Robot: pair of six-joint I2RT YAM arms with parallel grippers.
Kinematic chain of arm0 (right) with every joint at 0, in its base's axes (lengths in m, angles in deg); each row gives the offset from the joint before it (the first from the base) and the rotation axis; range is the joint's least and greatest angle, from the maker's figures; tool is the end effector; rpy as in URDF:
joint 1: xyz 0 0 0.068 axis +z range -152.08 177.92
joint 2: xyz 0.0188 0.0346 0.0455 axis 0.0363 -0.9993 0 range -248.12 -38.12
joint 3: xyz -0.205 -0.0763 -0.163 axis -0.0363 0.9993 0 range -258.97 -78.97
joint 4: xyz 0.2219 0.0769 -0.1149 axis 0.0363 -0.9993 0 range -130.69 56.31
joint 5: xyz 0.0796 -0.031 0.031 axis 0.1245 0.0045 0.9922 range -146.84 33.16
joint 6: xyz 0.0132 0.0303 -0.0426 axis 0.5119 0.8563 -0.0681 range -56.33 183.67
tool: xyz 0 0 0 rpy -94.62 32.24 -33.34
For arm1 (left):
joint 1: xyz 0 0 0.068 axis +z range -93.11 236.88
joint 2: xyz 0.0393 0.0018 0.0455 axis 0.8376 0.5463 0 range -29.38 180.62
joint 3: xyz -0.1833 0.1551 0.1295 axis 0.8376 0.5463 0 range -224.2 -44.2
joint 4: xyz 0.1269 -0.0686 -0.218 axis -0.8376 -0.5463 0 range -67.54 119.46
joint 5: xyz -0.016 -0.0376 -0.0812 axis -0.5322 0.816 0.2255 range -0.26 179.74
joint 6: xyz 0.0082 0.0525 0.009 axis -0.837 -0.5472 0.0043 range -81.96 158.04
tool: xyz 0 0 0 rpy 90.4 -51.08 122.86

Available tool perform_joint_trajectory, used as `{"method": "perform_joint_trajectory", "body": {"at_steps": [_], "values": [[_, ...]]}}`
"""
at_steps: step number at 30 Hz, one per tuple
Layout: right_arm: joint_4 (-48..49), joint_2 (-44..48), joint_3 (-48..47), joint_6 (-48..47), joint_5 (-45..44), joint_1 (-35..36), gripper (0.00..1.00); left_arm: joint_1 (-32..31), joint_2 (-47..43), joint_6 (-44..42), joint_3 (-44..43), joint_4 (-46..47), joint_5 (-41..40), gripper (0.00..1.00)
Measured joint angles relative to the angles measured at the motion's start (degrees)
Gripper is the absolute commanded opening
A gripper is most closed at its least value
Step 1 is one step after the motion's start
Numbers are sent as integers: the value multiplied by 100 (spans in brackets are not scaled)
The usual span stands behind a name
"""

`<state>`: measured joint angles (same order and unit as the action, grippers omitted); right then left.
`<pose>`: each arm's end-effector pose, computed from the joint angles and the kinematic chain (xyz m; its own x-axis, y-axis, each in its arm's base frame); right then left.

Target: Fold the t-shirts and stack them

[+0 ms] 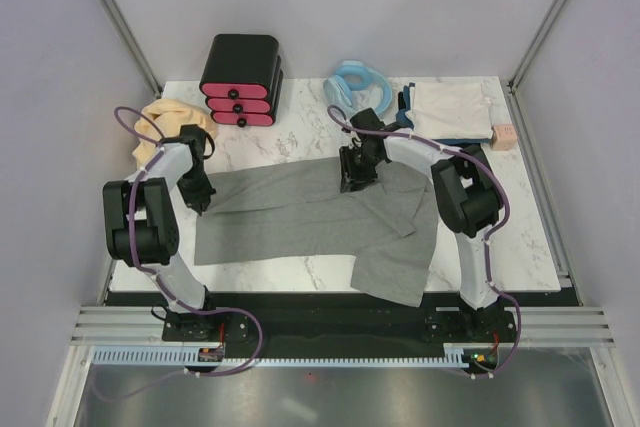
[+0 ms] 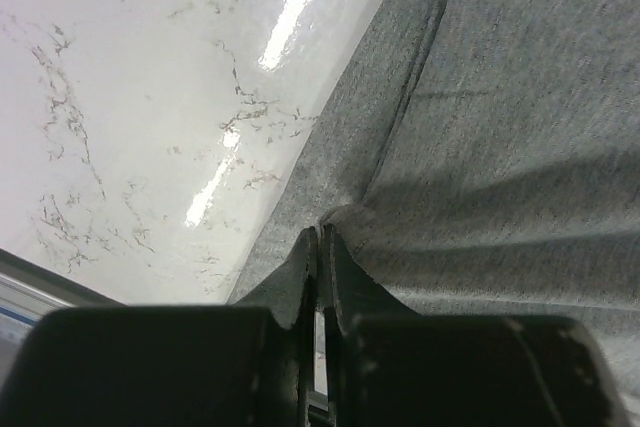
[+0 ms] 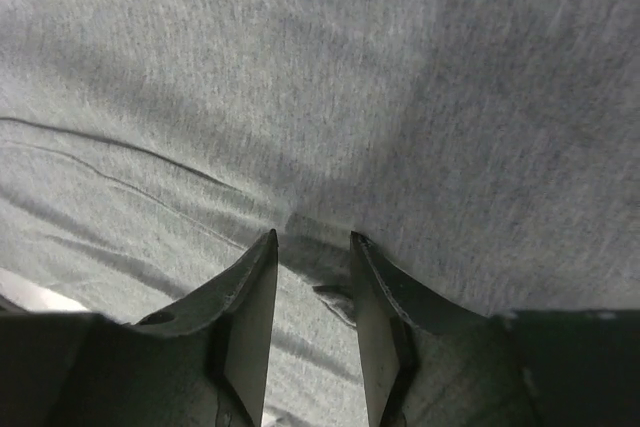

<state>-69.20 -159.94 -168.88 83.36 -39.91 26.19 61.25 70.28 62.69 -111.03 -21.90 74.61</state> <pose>0.3829 0.2177 0.1595 -0.9515 -0.1458 -0.2710 -0.2455 0.8907 0.3826 0.3119 0.0331 0.1836 -0.8600 -0.4693 -0.2005 -0.5043 0.8415 0.1939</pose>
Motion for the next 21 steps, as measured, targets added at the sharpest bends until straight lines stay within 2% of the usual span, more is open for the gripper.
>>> {"method": "perform_joint_trajectory", "body": {"at_steps": [1, 3, 4, 15, 21], "values": [[7, 22, 15, -7, -61, 2, 39, -2, 20, 0, 0, 0, -4, 2], [15, 48, 22, -44, -284, 24, 18, -2, 37, 0, -4, 0, -15, 2], [9, 48, 20, -85, -407, 37, 0, -2, 37, 0, -9, 2, -26, 2], [-413, -7, -164, -173, -1626, 120, 0, -44, 278, -4, -358, 17, -149, 2], [-442, -7, -175, -199, -1788, 144, 0, -63, 402, -13, -514, 42, -146, 2]]}}
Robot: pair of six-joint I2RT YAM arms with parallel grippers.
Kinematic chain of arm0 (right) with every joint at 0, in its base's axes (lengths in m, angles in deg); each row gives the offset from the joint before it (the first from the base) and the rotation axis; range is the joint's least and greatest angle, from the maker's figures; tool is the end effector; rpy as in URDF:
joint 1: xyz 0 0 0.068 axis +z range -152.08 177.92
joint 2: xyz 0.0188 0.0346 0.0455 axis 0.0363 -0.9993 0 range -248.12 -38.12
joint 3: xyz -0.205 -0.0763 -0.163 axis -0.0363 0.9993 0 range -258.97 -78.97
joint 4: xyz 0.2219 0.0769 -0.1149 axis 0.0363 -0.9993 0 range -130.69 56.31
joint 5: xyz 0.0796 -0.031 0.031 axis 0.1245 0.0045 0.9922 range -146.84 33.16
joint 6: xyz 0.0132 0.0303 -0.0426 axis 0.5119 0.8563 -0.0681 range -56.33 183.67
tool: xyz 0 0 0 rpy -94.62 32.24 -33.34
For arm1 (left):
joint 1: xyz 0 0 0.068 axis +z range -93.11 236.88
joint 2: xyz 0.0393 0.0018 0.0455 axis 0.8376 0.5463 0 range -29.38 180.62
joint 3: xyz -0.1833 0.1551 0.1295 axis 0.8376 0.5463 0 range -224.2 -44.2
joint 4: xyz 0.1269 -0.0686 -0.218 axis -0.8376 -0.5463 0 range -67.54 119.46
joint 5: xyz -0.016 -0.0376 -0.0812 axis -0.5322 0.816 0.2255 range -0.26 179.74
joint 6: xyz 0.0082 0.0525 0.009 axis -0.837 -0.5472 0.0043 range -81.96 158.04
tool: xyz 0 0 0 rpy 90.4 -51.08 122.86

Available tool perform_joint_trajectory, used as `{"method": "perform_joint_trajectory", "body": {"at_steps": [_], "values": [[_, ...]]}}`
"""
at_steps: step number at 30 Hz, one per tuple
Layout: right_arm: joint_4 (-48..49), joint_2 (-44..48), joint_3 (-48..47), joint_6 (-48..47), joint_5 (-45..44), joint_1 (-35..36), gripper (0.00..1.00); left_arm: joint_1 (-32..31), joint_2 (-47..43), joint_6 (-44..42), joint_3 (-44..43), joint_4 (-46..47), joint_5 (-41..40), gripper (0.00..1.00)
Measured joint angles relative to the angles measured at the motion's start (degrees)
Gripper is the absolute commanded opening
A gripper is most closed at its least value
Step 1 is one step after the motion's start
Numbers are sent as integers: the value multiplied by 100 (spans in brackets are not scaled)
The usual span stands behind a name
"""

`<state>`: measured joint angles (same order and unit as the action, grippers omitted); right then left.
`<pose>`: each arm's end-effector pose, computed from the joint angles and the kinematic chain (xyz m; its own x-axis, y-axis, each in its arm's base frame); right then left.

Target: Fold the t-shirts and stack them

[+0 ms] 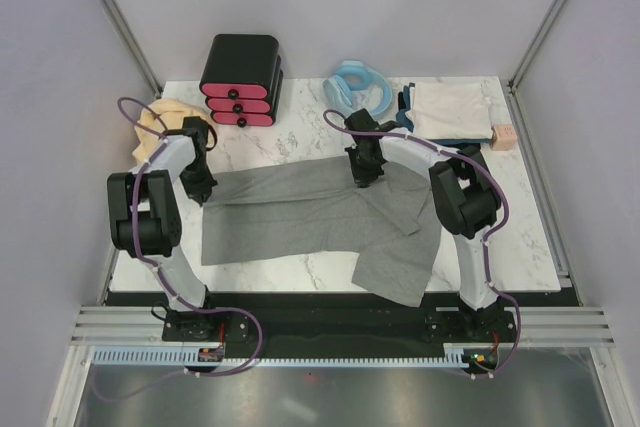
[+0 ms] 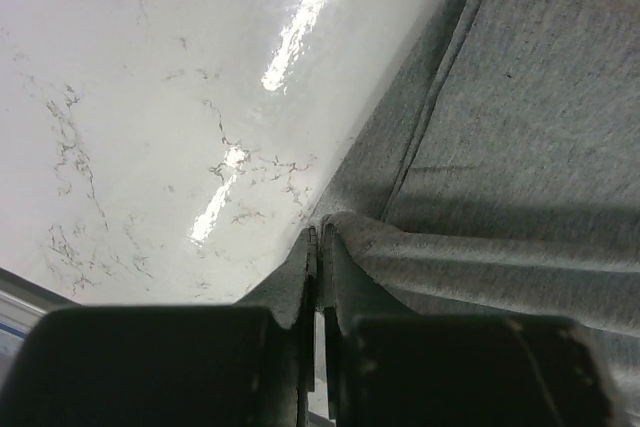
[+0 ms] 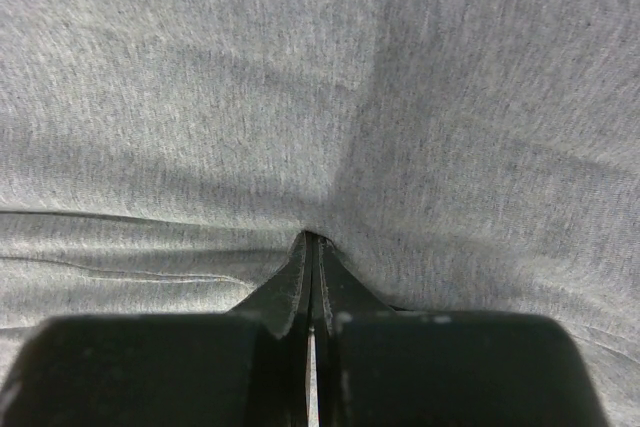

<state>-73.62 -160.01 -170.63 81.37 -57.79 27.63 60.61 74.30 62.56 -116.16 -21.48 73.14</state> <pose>0.3812 0.2168 0.1631 -0.9275 -0.1793 -0.3281 -0.2192 0.9717 0.0884 0.3347 0.0320 0.1851 -0.8596 -0.4543 -0.2340 -0.5004 0.8412 0.2049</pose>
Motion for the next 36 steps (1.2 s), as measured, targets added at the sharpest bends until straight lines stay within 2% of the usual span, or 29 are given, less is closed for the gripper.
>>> {"method": "perform_joint_trajectory", "body": {"at_steps": [5, 9, 16, 22, 25, 28, 32, 36], "values": [[-4, 0, 0, -39, 0, 0, 0, -127, -42, -39, 0, -24, -48, 2], [-11, -4, -7, -52, 7, 0, 0, -205, -439, -39, -114, -83, -101, 2], [-87, -55, -87, -61, 118, -35, 0, -426, -1279, 33, -1045, -68, -160, 2], [-107, -66, -107, -90, 197, -59, 0, -706, -1375, -46, -1403, 20, -131, 2], [-109, -70, -114, -103, 251, -72, 0, -807, -1292, -129, -1226, 35, -96, 2], [-118, -74, -118, -107, 313, -83, 0, -876, -1150, -129, -680, -28, -98, 2], [-127, -74, -118, -120, 415, -107, 0, -901, -667, -39, -44, -229, -192, 2], [-162, -74, -118, -127, 514, -109, 0, -898, -221, 120, 138, -400, -369, 2]]}}
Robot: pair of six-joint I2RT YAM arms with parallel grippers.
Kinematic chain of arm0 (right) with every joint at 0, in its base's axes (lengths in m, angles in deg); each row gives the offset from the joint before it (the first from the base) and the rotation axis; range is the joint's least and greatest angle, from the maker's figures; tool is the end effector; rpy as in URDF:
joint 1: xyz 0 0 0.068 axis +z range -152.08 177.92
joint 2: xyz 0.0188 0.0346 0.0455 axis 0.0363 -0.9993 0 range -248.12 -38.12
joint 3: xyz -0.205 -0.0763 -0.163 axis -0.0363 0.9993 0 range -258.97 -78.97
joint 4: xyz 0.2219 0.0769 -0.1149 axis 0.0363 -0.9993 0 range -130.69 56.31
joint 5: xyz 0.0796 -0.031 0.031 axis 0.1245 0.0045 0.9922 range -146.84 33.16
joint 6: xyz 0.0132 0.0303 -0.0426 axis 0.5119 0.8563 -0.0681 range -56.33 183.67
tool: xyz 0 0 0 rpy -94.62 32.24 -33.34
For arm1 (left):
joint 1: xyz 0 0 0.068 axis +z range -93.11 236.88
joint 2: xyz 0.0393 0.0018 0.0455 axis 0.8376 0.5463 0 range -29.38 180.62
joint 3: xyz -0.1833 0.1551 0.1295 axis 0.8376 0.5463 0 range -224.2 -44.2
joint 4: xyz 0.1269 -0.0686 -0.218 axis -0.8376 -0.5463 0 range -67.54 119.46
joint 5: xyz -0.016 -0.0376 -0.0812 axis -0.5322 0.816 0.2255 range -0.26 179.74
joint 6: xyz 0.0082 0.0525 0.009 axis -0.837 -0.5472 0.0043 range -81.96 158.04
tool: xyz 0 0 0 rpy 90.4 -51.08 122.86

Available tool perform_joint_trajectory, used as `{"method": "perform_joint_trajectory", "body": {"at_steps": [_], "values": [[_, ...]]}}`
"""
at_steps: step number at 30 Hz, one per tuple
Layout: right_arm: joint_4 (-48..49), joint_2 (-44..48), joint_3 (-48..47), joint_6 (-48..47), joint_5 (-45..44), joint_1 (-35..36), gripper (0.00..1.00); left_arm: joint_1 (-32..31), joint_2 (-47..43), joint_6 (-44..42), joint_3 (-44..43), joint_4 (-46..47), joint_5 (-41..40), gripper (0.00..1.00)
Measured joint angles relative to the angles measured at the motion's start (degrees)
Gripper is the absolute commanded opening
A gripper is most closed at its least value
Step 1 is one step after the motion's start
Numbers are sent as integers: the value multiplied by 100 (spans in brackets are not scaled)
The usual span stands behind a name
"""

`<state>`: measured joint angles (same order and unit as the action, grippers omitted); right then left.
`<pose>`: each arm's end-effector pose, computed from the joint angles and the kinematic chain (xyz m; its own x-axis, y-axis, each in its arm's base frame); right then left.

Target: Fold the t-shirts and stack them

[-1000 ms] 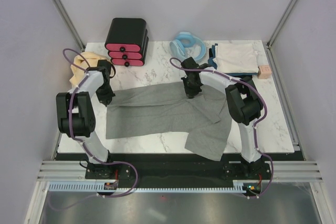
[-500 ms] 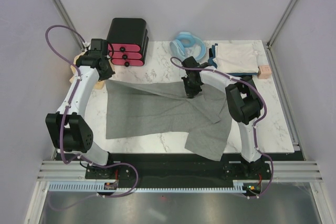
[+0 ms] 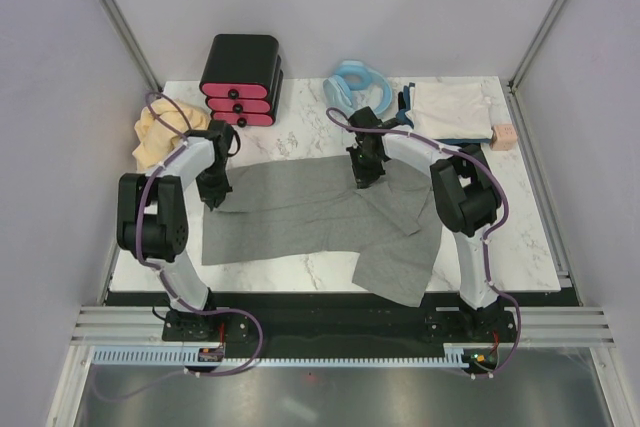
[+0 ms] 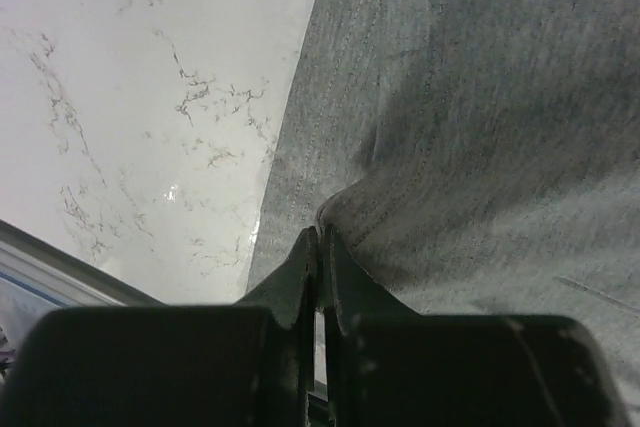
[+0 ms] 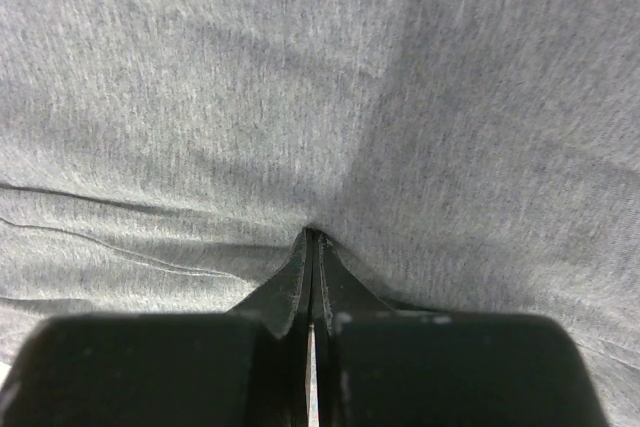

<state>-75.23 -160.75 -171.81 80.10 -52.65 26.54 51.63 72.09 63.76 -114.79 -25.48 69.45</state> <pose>0.3848 0.2130 0.1625 -0.9386 -0.1909 -0.2875 -0.2428 0.9573 0.1570 0.3210 -0.0172 0.1910 -0.9211 -0.3239 -0.2159 -0.3762 0.8832 0.2801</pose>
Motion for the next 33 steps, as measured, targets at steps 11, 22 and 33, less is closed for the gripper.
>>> {"method": "perform_joint_trajectory", "body": {"at_steps": [11, 22, 33], "values": [[-105, 0, 0, -15, 201, 2, 0, -4, 199, 55, -1856, -295, -1362, 2], [-149, 0, 2, -15, 328, -4, 0, -345, 219, 24, -570, -111, -1375, 2], [-181, -9, 0, -15, 415, -57, 17, -474, 396, 153, -70, -94, -955, 27]]}}
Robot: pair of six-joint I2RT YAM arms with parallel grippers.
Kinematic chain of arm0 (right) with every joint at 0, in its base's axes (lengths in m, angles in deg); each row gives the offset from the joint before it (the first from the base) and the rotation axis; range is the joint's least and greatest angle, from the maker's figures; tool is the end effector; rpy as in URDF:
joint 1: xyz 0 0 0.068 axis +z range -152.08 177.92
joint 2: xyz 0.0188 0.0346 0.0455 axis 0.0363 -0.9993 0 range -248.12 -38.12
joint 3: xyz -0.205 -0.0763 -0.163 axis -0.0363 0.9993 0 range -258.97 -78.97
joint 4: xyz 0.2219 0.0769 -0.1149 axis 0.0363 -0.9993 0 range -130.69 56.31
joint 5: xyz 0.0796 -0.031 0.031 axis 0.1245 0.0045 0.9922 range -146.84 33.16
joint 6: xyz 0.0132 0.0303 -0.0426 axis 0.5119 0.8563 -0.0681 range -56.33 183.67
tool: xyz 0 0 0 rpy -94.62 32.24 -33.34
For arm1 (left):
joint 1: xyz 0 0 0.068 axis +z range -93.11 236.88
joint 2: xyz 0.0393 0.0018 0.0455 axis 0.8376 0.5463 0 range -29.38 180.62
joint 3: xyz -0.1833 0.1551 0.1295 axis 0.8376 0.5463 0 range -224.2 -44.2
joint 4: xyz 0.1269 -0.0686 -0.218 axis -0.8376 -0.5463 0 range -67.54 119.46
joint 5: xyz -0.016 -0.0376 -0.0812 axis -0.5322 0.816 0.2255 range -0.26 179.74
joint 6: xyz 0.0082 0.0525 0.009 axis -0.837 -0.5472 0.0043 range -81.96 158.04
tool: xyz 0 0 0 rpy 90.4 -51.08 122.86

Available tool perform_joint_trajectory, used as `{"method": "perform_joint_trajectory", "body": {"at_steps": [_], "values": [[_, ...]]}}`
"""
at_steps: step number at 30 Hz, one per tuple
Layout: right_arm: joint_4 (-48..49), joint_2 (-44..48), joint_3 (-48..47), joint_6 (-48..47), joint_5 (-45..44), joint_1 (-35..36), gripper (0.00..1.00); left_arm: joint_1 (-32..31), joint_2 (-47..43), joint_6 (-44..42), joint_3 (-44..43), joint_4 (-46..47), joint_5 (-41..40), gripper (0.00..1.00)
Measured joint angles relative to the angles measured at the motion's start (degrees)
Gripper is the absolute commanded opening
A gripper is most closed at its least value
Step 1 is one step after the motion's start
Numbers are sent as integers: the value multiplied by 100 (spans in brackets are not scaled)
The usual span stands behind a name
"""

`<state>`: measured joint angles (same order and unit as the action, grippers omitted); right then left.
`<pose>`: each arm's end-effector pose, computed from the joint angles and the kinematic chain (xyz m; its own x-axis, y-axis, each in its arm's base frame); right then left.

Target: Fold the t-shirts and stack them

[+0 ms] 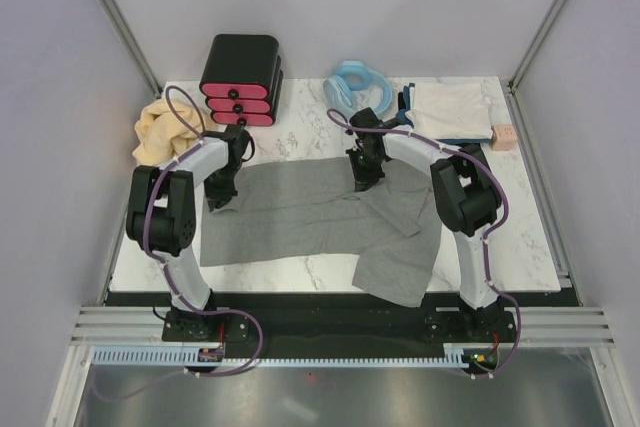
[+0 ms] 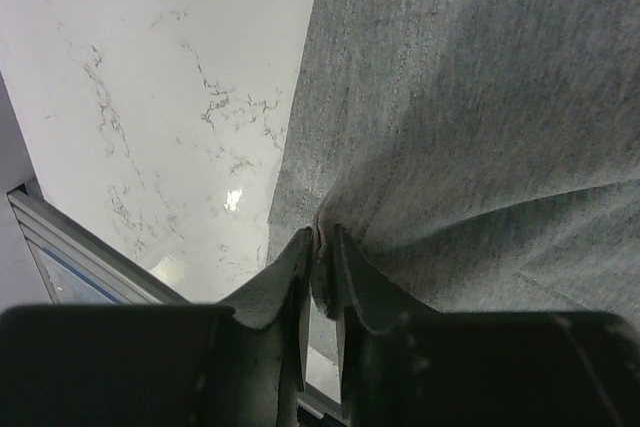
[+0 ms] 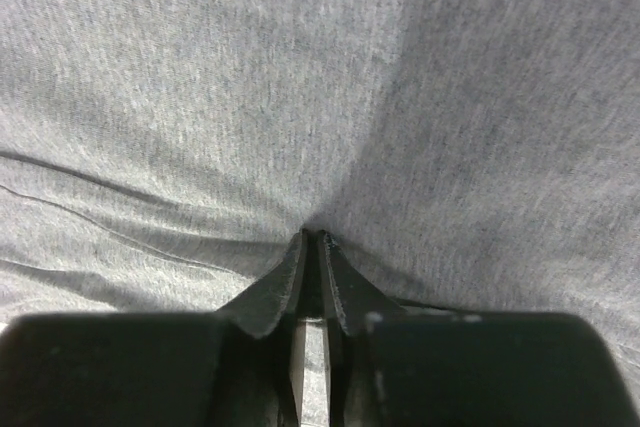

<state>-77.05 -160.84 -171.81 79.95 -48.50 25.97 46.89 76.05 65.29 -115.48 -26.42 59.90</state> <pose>0.3828 0.2098 0.1610 -0.9519 -0.1930 -0.2379 -0.2453 0.9455 0.2142 0.3246 -0.0393 0.1753 -0.9446 -0.2366 -0.2275 -0.3168 0.8389 0.4427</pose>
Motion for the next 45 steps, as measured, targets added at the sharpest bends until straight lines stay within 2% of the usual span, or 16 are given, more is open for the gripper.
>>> {"method": "perform_joint_trajectory", "body": {"at_steps": [2, 3, 4, 11, 16, 23, 25, 26, 34, 45], "values": [[-4, 0, 0, 0, 22, -11, 21, 0, 13, 50, -7, -33, -9, 34], [-9, 0, 0, 0, 24, -20, 22, 0, 9, 94, -42, -98, -33, 43], [-15, 0, 0, 0, 28, -26, 23, 2, 7, 144, -101, -146, -81, 45], [-83, 24, 0, -2, 35, -116, 25, 2, -201, 372, -719, -271, -450, 46], [-151, 76, 0, -2, -9, -177, 25, 2, -133, 389, -1102, -151, -457, 38], [-164, 107, 0, 2, 26, -203, 25, 2, 752, 518, -1246, 31, -297, 27], [-166, 107, 0, 4, 55, -203, 25, 2, 929, 557, -1246, 33, -249, 14], [-170, 107, 0, 4, 76, -203, 25, 2, 988, 590, -1244, 35, -236, 2], [-173, 107, 0, 24, 131, -203, 24, 72, 1373, 758, -1287, 31, -160, 2], [-197, 184, 258, 22, 177, -203, 23, 313, 2173, 743, -2511, -715, -153, 2]]}}
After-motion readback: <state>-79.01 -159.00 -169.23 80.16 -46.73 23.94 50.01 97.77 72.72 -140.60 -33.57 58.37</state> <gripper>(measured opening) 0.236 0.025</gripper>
